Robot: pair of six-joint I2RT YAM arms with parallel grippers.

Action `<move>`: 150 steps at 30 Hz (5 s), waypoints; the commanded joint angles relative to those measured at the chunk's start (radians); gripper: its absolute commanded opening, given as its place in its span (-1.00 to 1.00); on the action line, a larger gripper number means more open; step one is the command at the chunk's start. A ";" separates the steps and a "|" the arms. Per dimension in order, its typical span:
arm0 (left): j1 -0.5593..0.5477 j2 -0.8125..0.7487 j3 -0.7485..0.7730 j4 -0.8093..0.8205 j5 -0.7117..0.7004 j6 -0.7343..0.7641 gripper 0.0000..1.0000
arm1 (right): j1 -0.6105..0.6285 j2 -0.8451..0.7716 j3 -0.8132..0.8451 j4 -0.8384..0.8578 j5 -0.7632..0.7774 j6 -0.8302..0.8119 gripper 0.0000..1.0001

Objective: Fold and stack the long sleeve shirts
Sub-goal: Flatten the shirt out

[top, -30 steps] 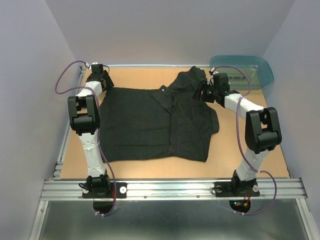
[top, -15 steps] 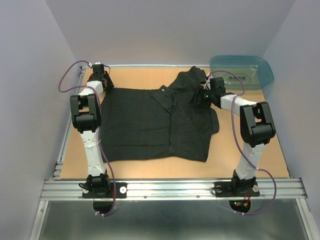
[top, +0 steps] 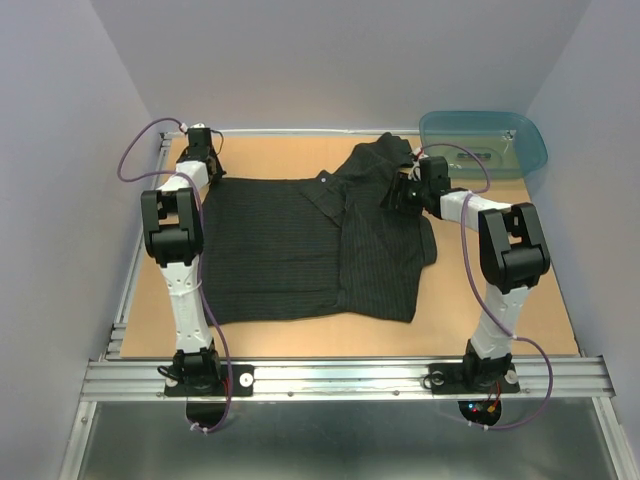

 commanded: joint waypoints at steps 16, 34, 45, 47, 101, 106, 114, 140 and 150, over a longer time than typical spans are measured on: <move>-0.053 -0.216 0.075 -0.141 -0.642 0.007 0.57 | -0.038 -0.046 -0.048 0.026 0.095 0.072 0.27; -0.102 -0.400 -0.310 -0.167 -0.062 -0.226 0.58 | 0.041 -0.118 -0.032 0.017 -0.054 0.153 0.32; -0.024 -0.240 -0.328 -0.148 -0.038 -0.265 0.44 | 0.035 0.040 -0.059 0.046 0.067 0.178 0.24; -0.010 -0.231 -0.328 -0.151 -0.042 -0.269 0.44 | 0.027 0.072 -0.054 0.046 0.101 0.175 0.24; -0.218 -0.644 -0.779 -0.130 -0.094 -0.137 0.85 | 0.332 0.353 0.567 -0.043 0.573 -0.083 0.18; -0.220 -0.638 -0.776 -0.132 -0.096 -0.134 0.85 | 0.335 0.329 0.554 -0.042 0.606 -0.087 -0.63; -0.218 -0.632 -0.765 -0.138 -0.105 -0.137 0.85 | 0.378 -0.063 0.301 -0.042 0.618 -0.120 -0.97; -0.218 -0.696 -0.799 -0.132 -0.128 -0.168 0.85 | 0.407 -0.967 -0.280 -0.764 0.548 0.253 0.49; -0.192 -0.650 -0.796 -0.136 -0.087 -0.185 0.85 | 0.117 -0.524 -0.261 -0.352 0.454 0.167 0.05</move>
